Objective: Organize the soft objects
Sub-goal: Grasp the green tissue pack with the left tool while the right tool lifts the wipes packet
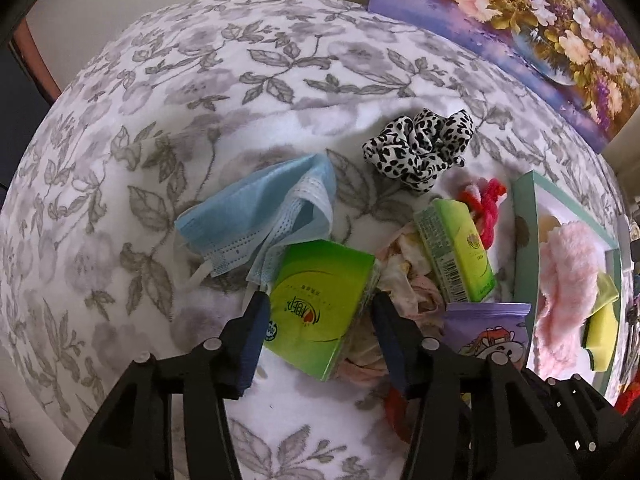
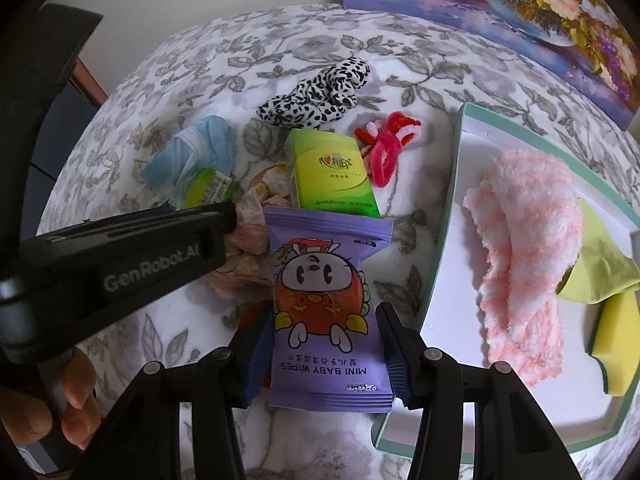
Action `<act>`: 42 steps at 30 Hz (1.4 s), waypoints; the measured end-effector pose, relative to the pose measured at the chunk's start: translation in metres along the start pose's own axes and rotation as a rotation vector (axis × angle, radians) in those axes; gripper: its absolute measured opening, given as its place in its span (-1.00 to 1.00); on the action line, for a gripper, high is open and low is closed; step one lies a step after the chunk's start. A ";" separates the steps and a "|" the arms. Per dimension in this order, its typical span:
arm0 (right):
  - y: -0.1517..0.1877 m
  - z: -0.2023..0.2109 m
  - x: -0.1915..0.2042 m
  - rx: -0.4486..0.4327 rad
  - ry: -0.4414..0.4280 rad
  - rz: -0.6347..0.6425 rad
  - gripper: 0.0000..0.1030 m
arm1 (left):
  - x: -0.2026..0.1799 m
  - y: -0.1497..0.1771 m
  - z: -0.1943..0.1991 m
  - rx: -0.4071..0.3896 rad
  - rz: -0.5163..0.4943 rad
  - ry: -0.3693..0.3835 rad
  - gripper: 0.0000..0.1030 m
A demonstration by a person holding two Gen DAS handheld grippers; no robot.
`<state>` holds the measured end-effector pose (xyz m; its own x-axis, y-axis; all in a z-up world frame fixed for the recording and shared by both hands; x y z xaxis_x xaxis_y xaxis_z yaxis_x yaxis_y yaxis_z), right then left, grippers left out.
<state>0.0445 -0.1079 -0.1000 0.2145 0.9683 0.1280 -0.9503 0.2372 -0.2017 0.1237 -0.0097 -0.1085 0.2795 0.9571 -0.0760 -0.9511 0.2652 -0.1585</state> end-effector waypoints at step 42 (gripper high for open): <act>-0.001 0.053 -0.030 -0.135 -0.068 -0.111 -0.19 | -0.002 0.005 0.091 -0.238 0.107 0.117 -0.43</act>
<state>0.0274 -0.1412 -0.0516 0.2961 0.9292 0.2213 -0.8817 0.3550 -0.3108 0.1065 0.0005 -0.0191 0.2056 0.9545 -0.2159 -0.9222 0.1151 -0.3693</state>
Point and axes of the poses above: each gripper's, at about its wrist camera, not at the fingertips, and z roughly against the way its jaws point, x to its left, y to its underside, the point moved 3 cm from there along -z, roughly the way its jaws point, and after that the axes turned 6 degrees about x, right-handed, at the moved point
